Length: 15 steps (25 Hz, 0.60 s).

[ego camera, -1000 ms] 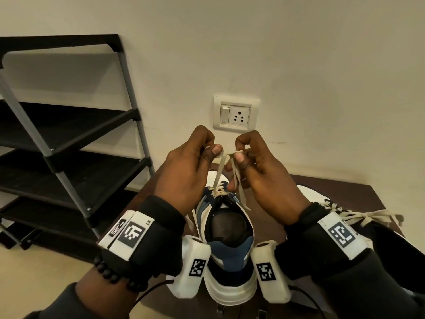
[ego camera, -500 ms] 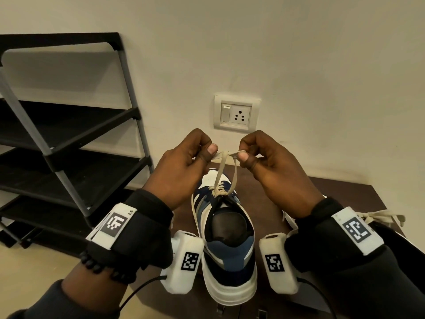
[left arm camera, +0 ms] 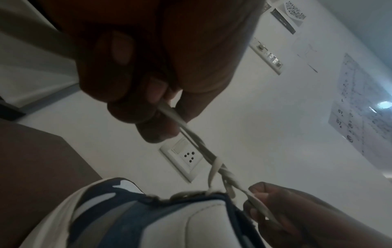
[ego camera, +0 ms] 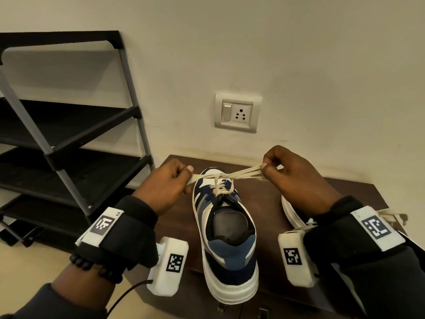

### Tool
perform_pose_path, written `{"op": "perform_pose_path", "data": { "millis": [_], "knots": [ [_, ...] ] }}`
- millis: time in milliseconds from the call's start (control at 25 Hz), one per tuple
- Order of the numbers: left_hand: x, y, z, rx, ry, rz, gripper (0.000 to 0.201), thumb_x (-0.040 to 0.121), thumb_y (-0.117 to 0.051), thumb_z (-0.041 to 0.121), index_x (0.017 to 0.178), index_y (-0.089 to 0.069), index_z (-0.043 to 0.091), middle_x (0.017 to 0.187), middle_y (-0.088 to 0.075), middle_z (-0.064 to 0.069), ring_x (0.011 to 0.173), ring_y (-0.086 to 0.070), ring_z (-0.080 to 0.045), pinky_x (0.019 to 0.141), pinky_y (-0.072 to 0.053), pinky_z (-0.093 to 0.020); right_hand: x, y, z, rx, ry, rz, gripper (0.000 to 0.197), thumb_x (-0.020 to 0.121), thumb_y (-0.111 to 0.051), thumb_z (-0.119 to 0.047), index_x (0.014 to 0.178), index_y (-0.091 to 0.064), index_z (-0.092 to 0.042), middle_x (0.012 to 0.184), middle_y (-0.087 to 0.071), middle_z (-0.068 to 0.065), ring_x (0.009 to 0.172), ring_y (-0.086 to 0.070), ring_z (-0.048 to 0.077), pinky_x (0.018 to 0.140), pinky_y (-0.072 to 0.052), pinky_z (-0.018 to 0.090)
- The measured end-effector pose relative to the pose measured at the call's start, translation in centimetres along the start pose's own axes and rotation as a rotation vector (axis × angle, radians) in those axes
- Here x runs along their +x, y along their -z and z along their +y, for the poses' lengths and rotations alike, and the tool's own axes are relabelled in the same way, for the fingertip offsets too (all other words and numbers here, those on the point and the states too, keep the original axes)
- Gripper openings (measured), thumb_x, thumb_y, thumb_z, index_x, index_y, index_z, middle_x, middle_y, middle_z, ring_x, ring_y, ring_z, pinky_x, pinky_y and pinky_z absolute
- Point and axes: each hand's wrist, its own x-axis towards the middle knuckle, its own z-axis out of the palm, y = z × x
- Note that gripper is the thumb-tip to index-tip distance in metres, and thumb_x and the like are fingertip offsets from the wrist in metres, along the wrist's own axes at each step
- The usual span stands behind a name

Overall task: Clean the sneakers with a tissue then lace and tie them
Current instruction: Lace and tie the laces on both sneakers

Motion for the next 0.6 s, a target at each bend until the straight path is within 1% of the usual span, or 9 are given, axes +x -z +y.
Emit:
{"op": "perform_pose_path", "data": {
  "millis": [40,120,240,320,400,480,560,600],
  "knots": [
    [0.0,0.1,-0.2,0.010,0.020,-0.014,0.025,0.100,-0.040,0.034,0.090,-0.053,0.015,0.071,-0.059,-0.001,0.061,-0.047,-0.011,0.064,-0.038,-0.030,-0.1,0.2,0.1,-0.029,-0.009,-0.015,0.006,0.092,-0.051,-0.019,0.087,-0.054,-0.018,0.085,-0.059,-0.001,0.076,-0.052,0.011,0.064,-0.038,0.016],
    [0.0,0.2,-0.6,0.029,0.059,-0.037,0.025,0.100,-0.040,0.034,0.089,-0.052,0.014,0.071,-0.059,-0.003,0.059,-0.046,-0.012,0.061,-0.037,-0.028,-0.2,0.3,0.2,-0.074,-0.021,-0.057,0.006,0.090,-0.052,-0.020,0.084,-0.054,-0.018,0.083,-0.059,0.002,0.074,-0.051,0.013,0.062,-0.038,0.017],
    [0.0,0.4,-0.9,0.033,0.097,-0.064,0.026,0.100,-0.041,0.032,0.090,-0.053,0.011,0.071,-0.060,-0.004,0.054,-0.045,-0.011,0.054,-0.037,-0.025,-0.4,0.5,0.1,-0.085,-0.045,-0.102,0.007,0.087,-0.054,-0.021,0.084,-0.056,-0.016,0.081,-0.059,0.005,0.074,-0.053,0.018,0.062,-0.039,0.024],
    [-0.1,0.7,-1.0,0.018,0.143,-0.079,0.025,0.100,-0.041,0.031,0.093,-0.053,0.010,0.071,-0.060,-0.004,0.051,-0.044,-0.010,0.048,-0.036,-0.021,-0.4,1.0,0.1,-0.098,-0.053,-0.119,0.010,0.085,-0.053,-0.023,0.083,-0.056,-0.013,0.079,-0.059,0.007,0.071,-0.051,0.019,0.061,-0.038,0.027],
    [-0.1,1.0,-1.2,-0.003,0.194,-0.104,0.022,0.100,-0.042,0.028,0.096,-0.052,0.009,0.071,-0.060,-0.004,0.049,-0.043,-0.010,0.045,-0.035,-0.019,-0.5,1.6,0.2,-0.126,-0.071,-0.184,0.012,0.085,-0.053,-0.023,0.084,-0.056,-0.011,0.073,-0.055,0.004,0.063,-0.047,0.013,0.059,-0.037,0.024],
    [-0.3,1.1,-1.5,0.001,0.218,-0.151,0.016,0.099,-0.045,0.026,0.096,-0.050,0.011,0.071,-0.062,-0.003,0.048,-0.043,-0.010,0.042,-0.036,-0.019,-0.6,1.8,0.5,-0.134,-0.097,-0.288,0.013,0.087,-0.053,-0.021,0.086,-0.056,-0.008,0.068,-0.053,0.000,0.055,-0.045,0.007,0.054,-0.038,0.019],
    [-0.5,1.0,-1.6,0.045,0.198,-0.219,0.013,0.098,-0.048,0.026,0.096,-0.049,0.013,0.073,-0.064,-0.002,0.050,-0.048,-0.010,0.044,-0.040,-0.020,-0.7,1.7,0.7,-0.106,-0.123,-0.356,0.011,0.089,-0.053,-0.018,0.088,-0.056,-0.008,0.067,-0.058,0.000,0.049,-0.051,0.002,0.048,-0.039,0.013],
    [-0.5,0.9,-1.6,0.058,0.182,-0.244,0.011,0.097,-0.050,0.025,0.096,-0.050,0.014,0.075,-0.065,-0.002,0.054,-0.052,-0.009,0.047,-0.042,-0.020,-0.7,1.7,0.8,-0.089,-0.127,-0.376,0.010,0.090,-0.054,-0.018,0.089,-0.056,-0.009,0.070,-0.061,0.000,0.051,-0.055,0.001,0.049,-0.041,0.012]
  ]
}}
